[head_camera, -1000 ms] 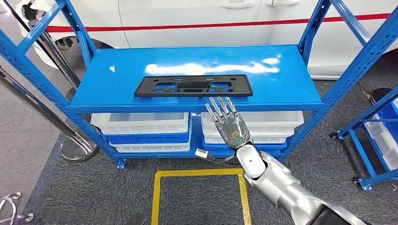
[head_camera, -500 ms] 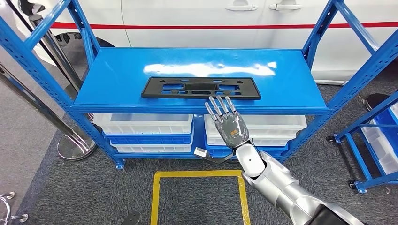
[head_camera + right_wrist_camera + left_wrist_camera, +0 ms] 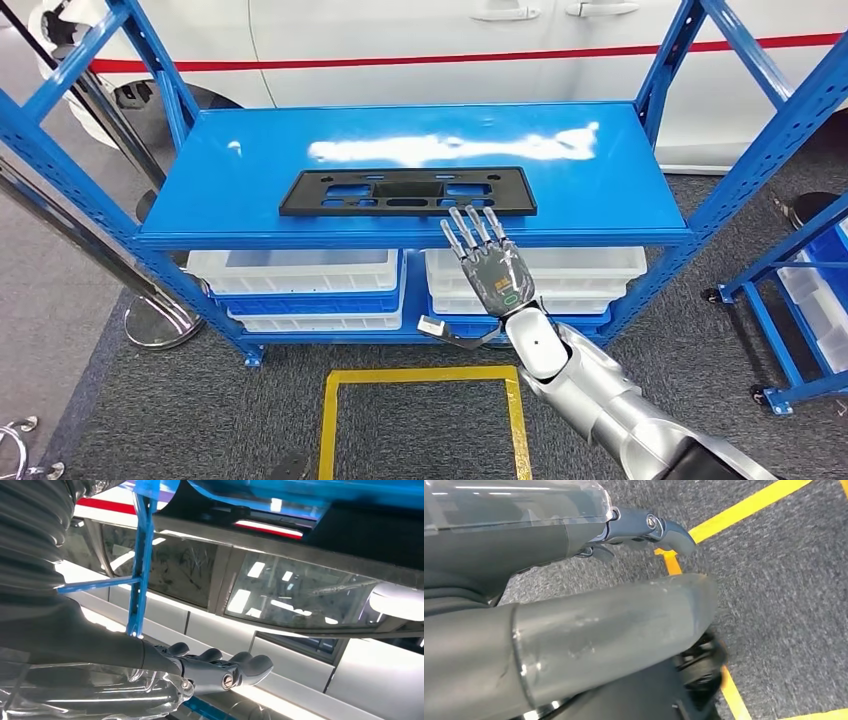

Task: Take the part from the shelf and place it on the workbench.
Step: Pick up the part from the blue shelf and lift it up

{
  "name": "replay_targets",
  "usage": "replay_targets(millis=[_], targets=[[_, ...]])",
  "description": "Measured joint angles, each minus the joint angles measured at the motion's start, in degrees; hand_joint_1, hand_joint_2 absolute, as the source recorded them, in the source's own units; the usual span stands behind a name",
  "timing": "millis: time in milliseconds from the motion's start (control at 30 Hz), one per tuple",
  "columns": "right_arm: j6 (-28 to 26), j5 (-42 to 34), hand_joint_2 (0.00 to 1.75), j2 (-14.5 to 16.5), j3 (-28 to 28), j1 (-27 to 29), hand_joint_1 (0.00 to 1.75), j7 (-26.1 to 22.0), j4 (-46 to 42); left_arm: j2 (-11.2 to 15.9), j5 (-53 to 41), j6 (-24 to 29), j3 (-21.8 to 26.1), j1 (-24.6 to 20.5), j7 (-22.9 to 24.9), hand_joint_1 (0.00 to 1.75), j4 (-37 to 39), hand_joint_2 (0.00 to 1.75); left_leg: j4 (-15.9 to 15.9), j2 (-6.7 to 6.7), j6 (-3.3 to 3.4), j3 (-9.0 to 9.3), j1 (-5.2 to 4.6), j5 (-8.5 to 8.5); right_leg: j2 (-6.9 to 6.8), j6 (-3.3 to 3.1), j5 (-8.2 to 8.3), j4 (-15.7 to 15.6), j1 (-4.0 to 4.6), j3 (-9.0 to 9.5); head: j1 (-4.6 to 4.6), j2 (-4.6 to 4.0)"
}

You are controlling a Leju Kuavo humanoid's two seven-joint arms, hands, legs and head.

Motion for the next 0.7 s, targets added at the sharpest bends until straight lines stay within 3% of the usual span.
replay_targets(millis=[33,67,133,167,233,333,367,433,500,533,567,633,700], targets=[[0.0,0.0,1.75,0.0,0.0,0.0,0.00,0.0,0.0,0.0,0.0,0.0,0.0,0.1,0.0,0.00,0.0,0.00,-0.3,0.00,0.09,-0.11,0.00,1.01,0.04,-0.01,-0.09,0.0,0.06,0.13,0.00,0.00],[0.0,0.0,1.75,0.0,0.0,0.0,0.00,0.0,0.0,0.0,0.0,0.0,0.0,0.1,0.0,0.00,0.0,0.00,-2.9,0.00,0.30,0.92,-0.02,3.00,0.09,0.03,-0.21,0.0,0.12,0.33,0.00,0.00],[0.0,0.0,1.75,0.0,0.0,0.0,0.00,0.0,0.0,0.0,0.0,0.0,0.0,0.0,0.0,0.00,0.0,0.00,-10.8,-0.01,1.02,4.48,-0.24,6.97,0.16,0.26,-0.51,0.0,0.28,0.78,0.01,0.00],[0.0,0.0,1.75,0.0,0.0,0.0,0.00,0.1,0.0,0.0,0.0,0.0,0.0,0.0,0.0,0.00,0.0,0.00,-13.7,-0.02,1.37,5.86,-0.41,7.92,0.19,0.48,-0.61,0.0,0.33,0.85,0.01,0.00],[0.0,0.0,1.75,0.0,0.0,0.0,0.00,0.1,0.0,0.0,0.0,0.0,0.0,-0.1,0.0,0.00,0.0,0.00,-15.7,-0.06,1.80,6.75,-0.78,7.86,0.19,1.02,-0.63,-0.1,0.34,0.77,0.01,0.00],[0.0,0.0,1.75,0.0,0.0,-0.2,0.00,0.1,0.0,0.1,0.0,0.0,-0.1,-0.1,-0.1,0.00,0.0,0.00,-16.8,-0.04,2.44,7.39,-0.51,8.13,0.11,1.97,-1.26,0.5,0.27,0.71,0.01,0.00],[0.0,0.0,1.75,0.0,0.0,-0.3,0.00,0.0,0.0,0.1,0.0,0.0,-0.1,-0.1,-0.1,0.00,0.0,0.00,-17.2,-0.01,2.72,7.72,-0.34,8.24,0.10,2.20,-2.23,2.2,0.27,-0.04,0.02,0.00],[0.0,0.0,1.75,0.0,0.0,-0.2,0.00,0.0,0.0,0.1,0.0,0.0,-0.2,-0.2,-0.2,0.00,0.0,0.00,-17.4,0.05,3.11,8.06,-0.26,8.15,0.09,2.50,-4.98,8.5,0.17,-3.43,0.04,0.00],[0.0,0.0,1.75,0.0,0.0,0.0,0.00,0.0,0.1,0.1,0.0,0.0,-0.3,-0.2,-0.3,0.00,0.0,0.00,-17.3,0.06,3.26,8.15,-0.28,7.88,0.06,2.75,-6.06,13.7,0.05,-6.82,0.04,0.00],[0.0,0.0,1.75,0.0,0.0,0.2,0.00,0.0,0.1,0.1,0.0,0.0,-0.3,-0.2,-0.3,0.00,0.0,0.00,-17.2,0.02,3.24,8.23,-0.27,7.69,0.04,2.82,-5.21,13.9,-0.01,-7.33,0.04,0.00],[0.0,0.0,1.75,0.0,0.0,0.2,0.00,0.0,0.1,0.1,0.0,0.0,-0.4,-0.2,-0.3,0.00,0.0,0.00,-17.0,-0.03,3.17,8.35,-0.26,7.43,0.02,2.83,-3.46,12.1,-0.07,-6.77,0.04,0.00],[0.0,0.0,1.75,0.0,0.0,0.0,0.00,0.1,0.2,0.0,0.0,0.0,-0.4,-0.1,-0.3,0.00,0.0,0.00,-16.4,-0.12,2.79,8.63,-0.33,6.69,-0.03,2.65,0.25,5.5,-0.07,-3.86,0.05,0.00],[0.0,0.0,1.75,0.0,0.0,-0.1,0.00,0.1,0.2,0.0,0.0,0.0,-0.4,-0.2,-0.3,0.00,0.0,0.00,-15.9,-0.13,2.20,8.64,-0.51,6.04,0.03,2.20,1.33,1.3,0.08,-1.91,0.02,0.00]])
